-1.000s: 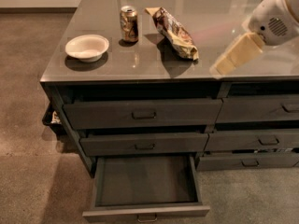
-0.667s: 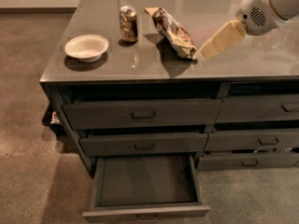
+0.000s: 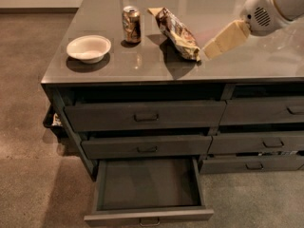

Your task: Place brown chip bag into bottom drawer

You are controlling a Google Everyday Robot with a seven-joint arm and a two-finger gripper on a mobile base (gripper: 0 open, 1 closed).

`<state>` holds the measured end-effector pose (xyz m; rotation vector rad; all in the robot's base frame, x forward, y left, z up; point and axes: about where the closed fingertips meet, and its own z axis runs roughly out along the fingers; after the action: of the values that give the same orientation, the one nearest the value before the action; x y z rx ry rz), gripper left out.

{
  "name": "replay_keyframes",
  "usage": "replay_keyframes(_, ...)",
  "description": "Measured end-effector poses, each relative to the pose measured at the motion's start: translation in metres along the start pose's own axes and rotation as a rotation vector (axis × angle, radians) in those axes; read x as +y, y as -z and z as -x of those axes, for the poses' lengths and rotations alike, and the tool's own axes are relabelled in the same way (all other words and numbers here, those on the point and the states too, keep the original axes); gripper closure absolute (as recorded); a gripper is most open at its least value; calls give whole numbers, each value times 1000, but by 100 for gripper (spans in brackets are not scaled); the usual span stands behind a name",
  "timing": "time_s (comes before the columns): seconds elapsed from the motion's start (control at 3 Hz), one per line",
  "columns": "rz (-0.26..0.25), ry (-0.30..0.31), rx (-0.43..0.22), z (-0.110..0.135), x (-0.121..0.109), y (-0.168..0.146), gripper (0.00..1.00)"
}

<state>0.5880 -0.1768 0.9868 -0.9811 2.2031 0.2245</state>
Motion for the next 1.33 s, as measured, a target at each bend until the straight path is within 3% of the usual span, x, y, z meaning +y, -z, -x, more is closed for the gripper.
replay_keyframes(0.67, -29, -49, -41, 52, -9, -53, 0)
replay_keyframes(1.0, -21, -74, -40, 78, -15, -91, 0)
replay_keyframes(1.33, -38, -117, 1, 88, -31, -138, 0)
